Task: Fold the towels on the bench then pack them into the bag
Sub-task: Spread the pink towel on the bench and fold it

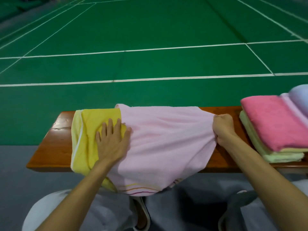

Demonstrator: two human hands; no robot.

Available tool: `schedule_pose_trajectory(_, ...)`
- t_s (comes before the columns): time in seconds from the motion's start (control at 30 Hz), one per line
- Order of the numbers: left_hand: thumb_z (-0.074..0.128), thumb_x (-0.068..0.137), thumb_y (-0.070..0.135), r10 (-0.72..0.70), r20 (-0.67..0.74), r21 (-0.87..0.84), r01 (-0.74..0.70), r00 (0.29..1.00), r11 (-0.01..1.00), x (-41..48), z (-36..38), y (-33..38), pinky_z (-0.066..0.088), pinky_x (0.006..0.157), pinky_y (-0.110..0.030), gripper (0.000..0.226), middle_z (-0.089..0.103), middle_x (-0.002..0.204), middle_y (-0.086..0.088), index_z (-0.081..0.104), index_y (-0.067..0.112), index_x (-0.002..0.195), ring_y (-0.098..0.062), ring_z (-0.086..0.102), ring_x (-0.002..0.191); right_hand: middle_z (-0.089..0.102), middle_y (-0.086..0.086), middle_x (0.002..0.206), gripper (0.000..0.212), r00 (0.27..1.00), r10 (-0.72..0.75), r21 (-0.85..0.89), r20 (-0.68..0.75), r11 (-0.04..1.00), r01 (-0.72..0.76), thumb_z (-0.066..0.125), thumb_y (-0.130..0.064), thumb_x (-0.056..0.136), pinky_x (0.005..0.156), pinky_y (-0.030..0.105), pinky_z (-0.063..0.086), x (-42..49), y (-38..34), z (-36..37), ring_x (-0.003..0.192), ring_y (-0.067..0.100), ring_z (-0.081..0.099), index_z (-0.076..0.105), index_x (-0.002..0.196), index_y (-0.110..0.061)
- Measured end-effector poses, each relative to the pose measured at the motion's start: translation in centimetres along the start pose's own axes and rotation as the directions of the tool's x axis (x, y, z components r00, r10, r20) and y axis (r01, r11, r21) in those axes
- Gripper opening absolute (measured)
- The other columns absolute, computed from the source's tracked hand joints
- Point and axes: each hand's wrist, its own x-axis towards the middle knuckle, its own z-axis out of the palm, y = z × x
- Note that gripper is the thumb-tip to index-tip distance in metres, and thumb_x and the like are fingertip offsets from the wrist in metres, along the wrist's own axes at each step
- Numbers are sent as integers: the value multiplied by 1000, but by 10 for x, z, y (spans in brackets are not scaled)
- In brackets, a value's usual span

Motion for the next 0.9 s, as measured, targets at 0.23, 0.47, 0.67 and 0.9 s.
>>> schedule_pose_trajectory(0.23,9,85,77,79,87,172,-93,993,981,26,-22,-59,6,125,-51,87,4,173,3,15,38,163,-24,1,159,60,20,107,21,943,-311,-354,-116,900,254,47,-11,99,85,40,43,11,-4,-35,103,39,59,54,110,4)
schedule_pose_trajectory(0.47,30,94,45,340,-61,26,-340,938,940,10,-14,60,27,121,-56,71,36,161,-21,47,4,149,-40,28,152,61,25,121,38,797,-603,-722,-23,562,404,58,-15,93,77,45,43,-4,0,-42,101,44,59,46,125,-2)
schedule_pose_trajectory(0.67,22,88,78,480,141,5,-486,866,874,-10,35,110,8,127,-50,87,10,172,2,25,33,162,-21,5,159,-13,2,171,74,676,-470,-678,568,198,708,17,-71,99,125,56,-4,-13,49,-5,156,28,-17,4,163,-35)
schedule_pose_trajectory(0.9,25,85,82,315,31,-266,-296,948,917,0,27,85,9,127,-48,94,17,171,4,28,27,162,-15,11,158,-16,1,170,84,737,-449,-738,506,216,639,7,-82,92,124,58,-8,2,51,-24,155,28,-21,-2,162,-38)
